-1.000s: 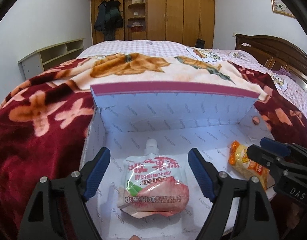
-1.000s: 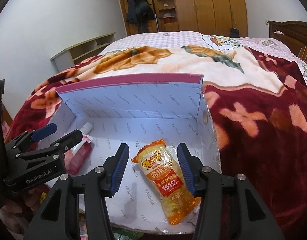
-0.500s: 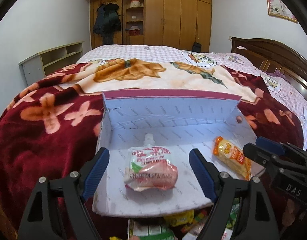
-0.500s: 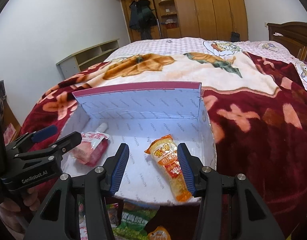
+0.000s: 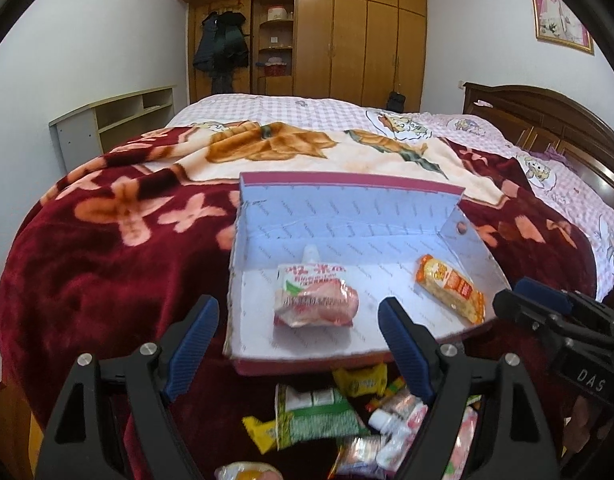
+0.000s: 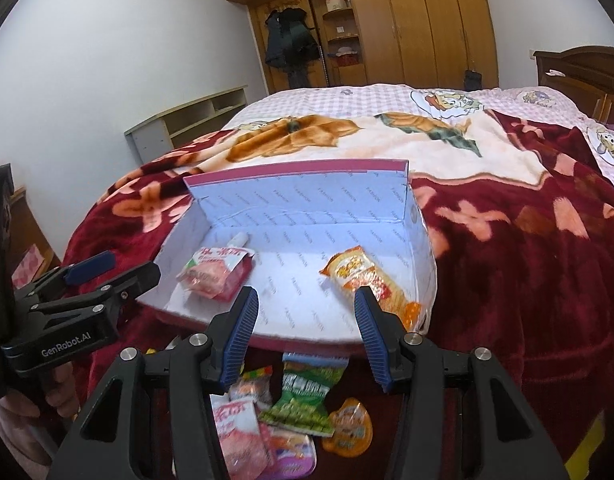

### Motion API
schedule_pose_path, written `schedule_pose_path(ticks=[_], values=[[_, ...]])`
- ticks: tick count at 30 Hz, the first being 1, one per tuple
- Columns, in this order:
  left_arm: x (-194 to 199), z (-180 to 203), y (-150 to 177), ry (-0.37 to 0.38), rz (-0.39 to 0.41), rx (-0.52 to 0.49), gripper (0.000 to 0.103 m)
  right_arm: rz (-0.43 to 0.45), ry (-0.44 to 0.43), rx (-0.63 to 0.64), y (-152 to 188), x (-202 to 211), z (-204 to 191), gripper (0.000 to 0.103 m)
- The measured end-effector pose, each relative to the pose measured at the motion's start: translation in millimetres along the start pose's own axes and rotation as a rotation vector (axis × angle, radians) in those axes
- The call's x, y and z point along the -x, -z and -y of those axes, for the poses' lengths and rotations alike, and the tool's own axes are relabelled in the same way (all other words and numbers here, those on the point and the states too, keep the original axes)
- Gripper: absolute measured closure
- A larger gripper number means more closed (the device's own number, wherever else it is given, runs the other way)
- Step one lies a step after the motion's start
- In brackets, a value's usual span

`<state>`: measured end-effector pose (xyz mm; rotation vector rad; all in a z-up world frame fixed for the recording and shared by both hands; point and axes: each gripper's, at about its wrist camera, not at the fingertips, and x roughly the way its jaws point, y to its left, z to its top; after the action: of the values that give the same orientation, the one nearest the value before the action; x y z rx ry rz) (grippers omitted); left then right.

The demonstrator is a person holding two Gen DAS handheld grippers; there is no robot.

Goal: Organize snacks
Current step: 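Withdraw both open tools from the box back to the snack pile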

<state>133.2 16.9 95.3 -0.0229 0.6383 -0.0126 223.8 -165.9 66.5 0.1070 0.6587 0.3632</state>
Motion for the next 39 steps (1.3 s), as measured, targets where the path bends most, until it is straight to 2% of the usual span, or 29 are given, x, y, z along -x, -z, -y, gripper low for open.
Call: schedule_pose_path(ticks=[7,19,30,39], values=[[17.3,-6.7,16.9,-0.02,-0.008,-0.012,0.017,0.005,-0.003,-0.008,13.7,16.3,-4.3,0.051],[32.5,-28.6,58.8,-0.042,-0.054,0.056,0.017,-0.004,-0.009,-0.049,40.5,30.8,-1.7,0.051],[29.4,-28.2,90.9,-0.058,-0.098,0.043,0.017,-0.026,-0.014,-0.045,63.0,37.7,-8.5,0.051],[11.9,-31.7,113.9,-0.089,-0.151,0.038,0.018,-0.033,-0.034,-0.01,76.5,39.6,-24.3,0.051]])
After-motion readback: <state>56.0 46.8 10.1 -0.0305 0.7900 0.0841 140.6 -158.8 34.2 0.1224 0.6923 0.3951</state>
